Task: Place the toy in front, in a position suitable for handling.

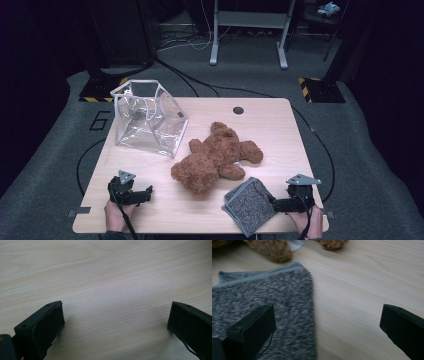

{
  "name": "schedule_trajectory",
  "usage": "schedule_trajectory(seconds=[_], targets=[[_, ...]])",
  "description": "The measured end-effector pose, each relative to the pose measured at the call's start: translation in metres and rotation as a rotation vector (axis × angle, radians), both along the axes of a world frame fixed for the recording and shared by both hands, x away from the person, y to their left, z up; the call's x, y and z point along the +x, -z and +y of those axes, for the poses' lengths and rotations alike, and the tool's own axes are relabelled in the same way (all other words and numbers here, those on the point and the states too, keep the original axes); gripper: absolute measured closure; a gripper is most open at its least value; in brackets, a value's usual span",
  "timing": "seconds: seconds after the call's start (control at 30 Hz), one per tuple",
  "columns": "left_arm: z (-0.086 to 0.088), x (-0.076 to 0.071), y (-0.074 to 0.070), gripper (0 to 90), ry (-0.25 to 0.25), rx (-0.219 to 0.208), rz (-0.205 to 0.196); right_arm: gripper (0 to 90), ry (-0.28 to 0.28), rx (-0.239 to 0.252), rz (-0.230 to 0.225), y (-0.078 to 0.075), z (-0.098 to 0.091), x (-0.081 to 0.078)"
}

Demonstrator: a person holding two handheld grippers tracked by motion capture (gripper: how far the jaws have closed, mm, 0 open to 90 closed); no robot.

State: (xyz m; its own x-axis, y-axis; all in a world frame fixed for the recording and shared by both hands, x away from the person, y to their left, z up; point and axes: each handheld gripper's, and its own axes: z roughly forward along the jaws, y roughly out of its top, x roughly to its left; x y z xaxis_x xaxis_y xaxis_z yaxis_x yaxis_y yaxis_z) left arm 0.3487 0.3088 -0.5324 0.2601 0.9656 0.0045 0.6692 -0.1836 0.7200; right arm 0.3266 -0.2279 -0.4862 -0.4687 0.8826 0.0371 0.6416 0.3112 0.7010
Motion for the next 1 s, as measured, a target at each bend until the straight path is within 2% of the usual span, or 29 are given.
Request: schedule_trajectory(seconds=[0.17,0.2,0.23,0.3,0.37,0.47,0.57,0.6,0.77,0.8,0.93,1.0], targets=[[0.0,0.0,0.0,0.3,-0.001,0.0,0.0,0.0,-0.076,-0.016,0.015,0.001,0.025,-0.006],[0.0,0.0,0.0,0.3,-0.001,0.0,0.0,0.0,-0.076,-0.016,0.015,0.001,0.025,-0.006],[-0.001,0.0,0.0,0.3,-0.005,-0.002,0.0,0.0,-0.1,-0.011,0.033,0.004,0.036,-0.008],[0.0,0.0,0.0,0.3,-0.004,-0.004,0.005,0.0,-0.104,-0.007,0.041,0.006,0.042,-0.008],[0.0,0.0,0.0,0.3,-0.003,-0.001,0.005,0.0,-0.153,-0.024,0.053,0.012,0.055,-0.007],[0.0,0.0,0.0,0.3,-0.004,-0.003,0.006,0.3,-0.16,-0.029,0.06,0.014,0.063,-0.007],[0.0,0.0,-0.001,0.3,-0.002,-0.002,0.009,9.9,-0.172,-0.043,0.072,0.018,0.069,-0.005],[0.0,0.0,0.0,0.3,-0.004,-0.002,0.005,12.2,-0.158,-0.049,0.092,0.02,0.07,-0.005],[0.0,0.0,0.0,0.3,-0.005,-0.002,0.004,21.2,-0.148,-0.08,0.094,0.024,0.071,-0.004],[0.0,0.0,-0.001,0.3,-0.001,-0.001,0.01,22.9,-0.159,-0.105,0.081,0.025,0.072,-0.005],[0.0,0.0,0.0,0.4,-0.005,-0.003,0.006,30.0,-0.159,-0.106,0.088,0.023,0.072,-0.005],[0.0,0.0,0.0,0.3,-0.004,-0.002,0.005,36.9,-0.162,-0.099,0.08,0.023,0.071,-0.005]])
